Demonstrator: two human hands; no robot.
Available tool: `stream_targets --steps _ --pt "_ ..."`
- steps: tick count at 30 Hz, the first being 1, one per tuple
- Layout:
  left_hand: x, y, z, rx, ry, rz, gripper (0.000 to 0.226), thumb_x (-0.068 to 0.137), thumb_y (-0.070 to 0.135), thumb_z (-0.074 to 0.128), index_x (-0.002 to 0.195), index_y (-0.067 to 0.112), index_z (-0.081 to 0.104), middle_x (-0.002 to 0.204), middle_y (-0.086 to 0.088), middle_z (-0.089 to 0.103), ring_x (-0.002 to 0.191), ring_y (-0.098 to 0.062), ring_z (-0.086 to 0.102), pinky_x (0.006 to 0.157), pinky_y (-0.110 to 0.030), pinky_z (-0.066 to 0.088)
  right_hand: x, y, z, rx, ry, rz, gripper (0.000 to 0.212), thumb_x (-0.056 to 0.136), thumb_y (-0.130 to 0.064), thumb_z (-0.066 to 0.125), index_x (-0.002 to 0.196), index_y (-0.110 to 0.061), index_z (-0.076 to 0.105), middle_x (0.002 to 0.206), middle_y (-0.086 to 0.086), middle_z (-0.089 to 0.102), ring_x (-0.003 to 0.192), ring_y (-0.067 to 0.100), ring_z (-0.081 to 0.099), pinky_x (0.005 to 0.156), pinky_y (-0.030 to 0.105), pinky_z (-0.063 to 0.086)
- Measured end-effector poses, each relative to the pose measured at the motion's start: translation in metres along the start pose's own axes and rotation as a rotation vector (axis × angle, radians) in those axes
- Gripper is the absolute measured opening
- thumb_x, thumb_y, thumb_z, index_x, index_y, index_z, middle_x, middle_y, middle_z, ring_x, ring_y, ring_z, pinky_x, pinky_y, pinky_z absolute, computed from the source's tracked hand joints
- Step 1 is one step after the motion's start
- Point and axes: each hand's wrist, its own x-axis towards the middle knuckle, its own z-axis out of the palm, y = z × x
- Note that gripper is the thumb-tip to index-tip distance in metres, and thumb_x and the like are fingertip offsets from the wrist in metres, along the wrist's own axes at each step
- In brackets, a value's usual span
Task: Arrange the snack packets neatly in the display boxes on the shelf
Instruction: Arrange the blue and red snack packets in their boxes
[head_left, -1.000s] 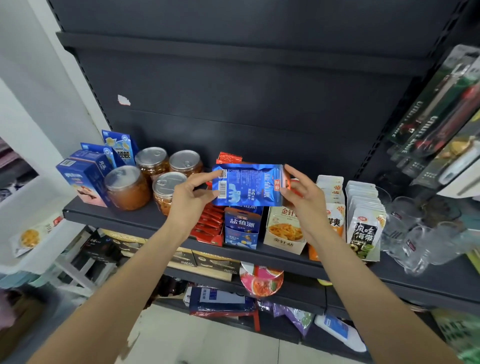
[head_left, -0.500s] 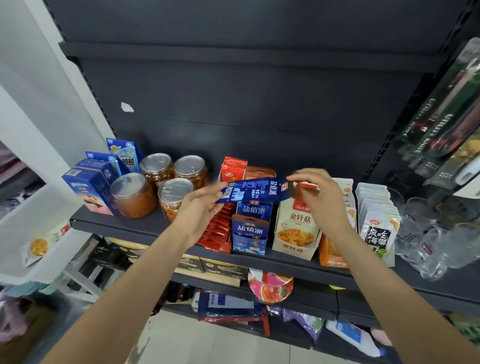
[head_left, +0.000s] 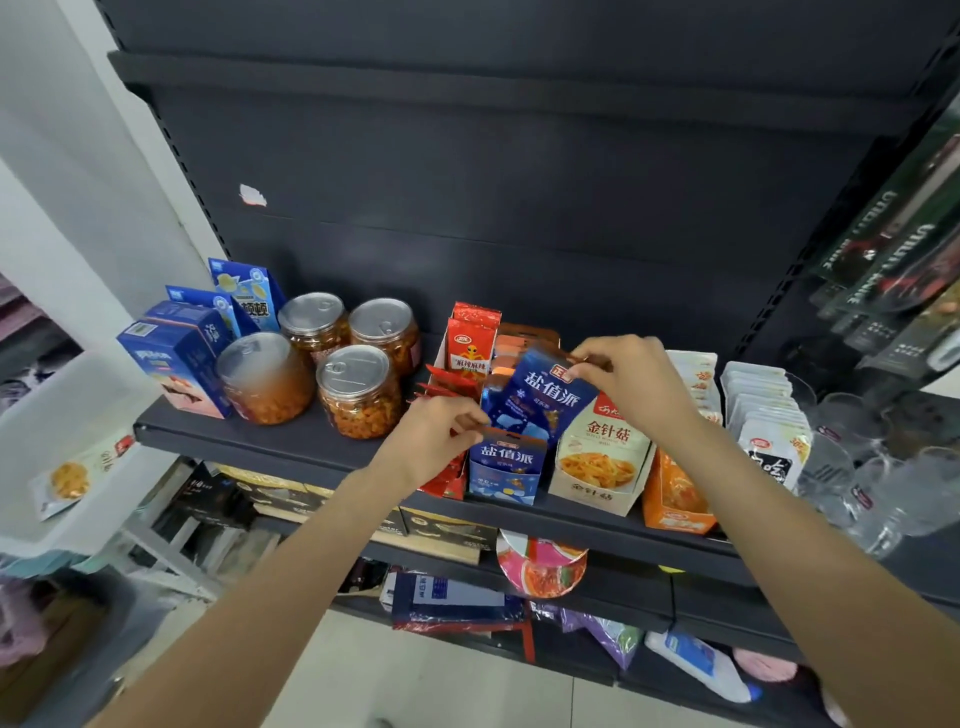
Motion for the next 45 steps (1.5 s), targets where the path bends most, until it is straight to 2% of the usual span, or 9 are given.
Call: stream_targets --steps 6,16,22,27,30,34,40,42,45 --pt "0.001 -0.004 0.002 -0.013 0.03 -0.001 0.014 0.088 0.007 0.062 0.1 0.011 0.069 0.098 -0.001 0.07 0.086 -0.005 0.061 0.083 -0.017 0.049 0.013 -0.015 0.021 -0.149 -0.132 -0.002 0.03 0.088 -0.024 0.063 0.118 -0.017 0.062 0.111 0.005 0.067 0.099 0.018 0.061 0.075 0.035 0.054" --pt "0.004 -0.002 0.002 -0.042 0.036 -0.023 0.013 0.09 0.008 0.059 0.1 0.01 0.068 0.102 -0.003 0.07 0.095 -0.012 0.064 0.088 -0.025 0.05 0.033 -0.014 0.055 -0.267 -0.377 -0.028 0.029 0.09 -0.023 0.06 0.119 -0.018 0.063 0.121 0.004 0.062 0.107 0.018 0.058 0.081 0.032 0.051" --pt "0.004 -0.004 0.002 -0.087 0.02 -0.032 0.013 0.092 0.01 0.057 0.101 0.01 0.067 0.104 -0.002 0.069 0.096 -0.008 0.062 0.086 -0.023 0.051 0.014 -0.021 0.036 -0.064 -0.138 -0.043 0.035 0.09 -0.033 0.059 0.123 -0.021 0.061 0.124 0.002 0.058 0.113 0.016 0.052 0.086 0.033 0.051" --pt "0.004 0.003 -0.003 -0.2 0.15 -0.033 0.013 0.09 0.011 0.061 0.101 0.013 0.068 0.102 0.002 0.069 0.092 -0.004 0.061 0.081 -0.013 0.049 -0.006 -0.03 0.033 -0.077 -0.413 -0.091 0.033 0.089 -0.029 0.061 0.12 -0.019 0.061 0.119 -0.001 0.062 0.106 0.008 0.054 0.079 0.027 0.052" --pt "0.004 0.005 -0.007 -0.246 0.169 -0.081 0.022 0.089 0.017 0.063 0.11 0.014 0.065 0.108 0.001 0.067 0.1 -0.007 0.061 0.087 -0.018 0.049 -0.007 -0.027 0.025 0.042 -0.281 0.006 0.029 0.089 -0.027 0.062 0.116 -0.018 0.062 0.116 0.0 0.062 0.106 0.01 0.054 0.075 0.029 0.054" --pt "0.0 -0.008 -0.01 -0.07 0.057 -0.19 0.047 0.087 0.028 0.065 0.131 0.017 0.053 0.132 -0.001 0.052 0.121 -0.016 0.05 0.098 -0.024 0.037 -0.008 -0.019 -0.001 0.224 -0.055 0.055 0.024 0.087 -0.023 0.065 0.108 -0.014 0.066 0.103 -0.002 0.064 0.101 0.012 0.059 0.065 0.021 0.05" --pt "0.003 -0.011 -0.017 0.129 -0.065 -0.227 0.049 0.086 0.028 0.067 0.132 0.02 0.052 0.135 -0.002 0.051 0.124 -0.019 0.048 0.103 -0.032 0.038 -0.012 -0.019 -0.026 0.432 0.153 0.074 0.009 0.086 -0.02 0.066 0.093 -0.015 0.068 0.083 -0.008 0.066 0.087 0.011 0.065 0.068 0.025 0.051" --pt "0.005 -0.002 -0.018 -0.008 0.01 -0.254 0.041 0.092 0.031 0.058 0.13 0.017 0.054 0.129 -0.002 0.058 0.12 -0.018 0.053 0.097 -0.027 0.041 -0.016 -0.02 -0.029 0.526 0.209 0.095 0.008 0.086 -0.02 0.065 0.093 -0.017 0.067 0.085 -0.007 0.067 0.09 0.012 0.065 0.073 0.03 0.054" --pt "0.006 0.022 -0.024 -0.647 0.071 -0.454 0.042 0.098 0.043 0.039 0.122 0.012 0.055 0.104 -0.006 0.067 0.099 -0.019 0.064 0.081 -0.023 0.048 -0.023 -0.022 -0.031 0.674 0.263 0.117 0.011 0.085 -0.021 0.065 0.096 -0.017 0.067 0.091 -0.003 0.069 0.095 0.014 0.066 0.073 0.033 0.056"
